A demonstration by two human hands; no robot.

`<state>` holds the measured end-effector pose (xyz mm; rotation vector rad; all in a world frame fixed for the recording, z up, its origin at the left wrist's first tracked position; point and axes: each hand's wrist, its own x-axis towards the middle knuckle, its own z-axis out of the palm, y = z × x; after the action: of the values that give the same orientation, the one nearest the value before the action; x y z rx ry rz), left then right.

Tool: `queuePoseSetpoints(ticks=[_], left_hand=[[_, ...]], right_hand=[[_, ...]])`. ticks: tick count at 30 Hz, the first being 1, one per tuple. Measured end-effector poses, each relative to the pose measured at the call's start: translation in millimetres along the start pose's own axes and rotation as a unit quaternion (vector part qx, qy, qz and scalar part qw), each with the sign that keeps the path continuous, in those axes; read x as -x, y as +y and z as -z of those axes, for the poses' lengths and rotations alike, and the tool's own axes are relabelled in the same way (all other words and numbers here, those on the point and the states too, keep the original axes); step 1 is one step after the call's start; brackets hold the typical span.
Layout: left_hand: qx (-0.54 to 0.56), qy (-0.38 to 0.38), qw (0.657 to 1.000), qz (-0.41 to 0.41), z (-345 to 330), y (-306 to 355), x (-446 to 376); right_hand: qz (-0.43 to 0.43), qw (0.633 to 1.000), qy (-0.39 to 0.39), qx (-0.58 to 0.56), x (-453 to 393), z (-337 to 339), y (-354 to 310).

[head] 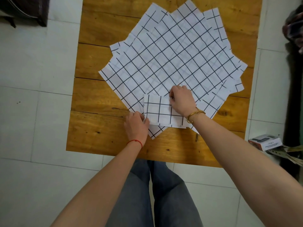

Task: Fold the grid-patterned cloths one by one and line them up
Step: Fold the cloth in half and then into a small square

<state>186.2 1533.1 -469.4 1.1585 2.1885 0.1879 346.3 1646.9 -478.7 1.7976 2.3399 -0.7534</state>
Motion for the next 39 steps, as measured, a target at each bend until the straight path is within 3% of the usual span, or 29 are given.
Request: queuePoseSetpoints(ticks=[3, 6, 10, 12, 14, 16, 18, 23, 28, 39], left_hand=[[0.092, 0.003, 0.996, 0.015, 6.3, 1.7, 3.1], [0.251, -0.014, 0.966, 0.068, 23.0, 4.1, 4.7], [0.497, -0.061, 0.845, 0.187, 43.0, -3.6, -4.6], [0.535, -0.102, 0.815, 0.199, 49.0, -8.5, -7.7], [0.533, -0.146, 0.812, 0.19, 52.8, -13.2, -8.5], [0.499, -0.16, 0.832, 0.183, 53.0, -22.7, -12.3], [0.469, -0.141, 0.853, 0.18, 57.9, -35.8, -17.1], [0.317, -0.079, 0.936, 0.132, 89.4, -76.6, -26.3], [0.262, -0.044, 0.958, 0.104, 121.2, -129.6, -29.6], [0.165, -0.003, 0.985, 0.051, 156.9, -205.5, -39.1]], right_hand=[[-0.003, 0.997, -0.022, -0.07, 2.9, 4.7, 2.5], [-0.058, 0.972, -0.054, -0.222, 12.0, 14.5, 0.3], [-0.167, 0.894, -0.074, -0.408, 27.3, 22.5, -15.9], [-0.219, 0.839, -0.072, -0.492, 33.3, 18.3, -27.1], [-0.249, 0.792, -0.064, -0.554, 38.7, 13.2, -41.9], [-0.278, 0.73, -0.062, -0.621, 43.6, 10.1, -59.1], [-0.294, 0.706, -0.055, -0.641, 46.3, 3.2, -77.0], [-0.287, 0.82, -0.046, -0.494, 51.6, -29.3, -121.3], [-0.216, 0.897, -0.06, -0.38, 54.0, -52.9, -177.9], [-0.156, 0.95, -0.113, -0.245, 49.5, -89.2, -258.5]])
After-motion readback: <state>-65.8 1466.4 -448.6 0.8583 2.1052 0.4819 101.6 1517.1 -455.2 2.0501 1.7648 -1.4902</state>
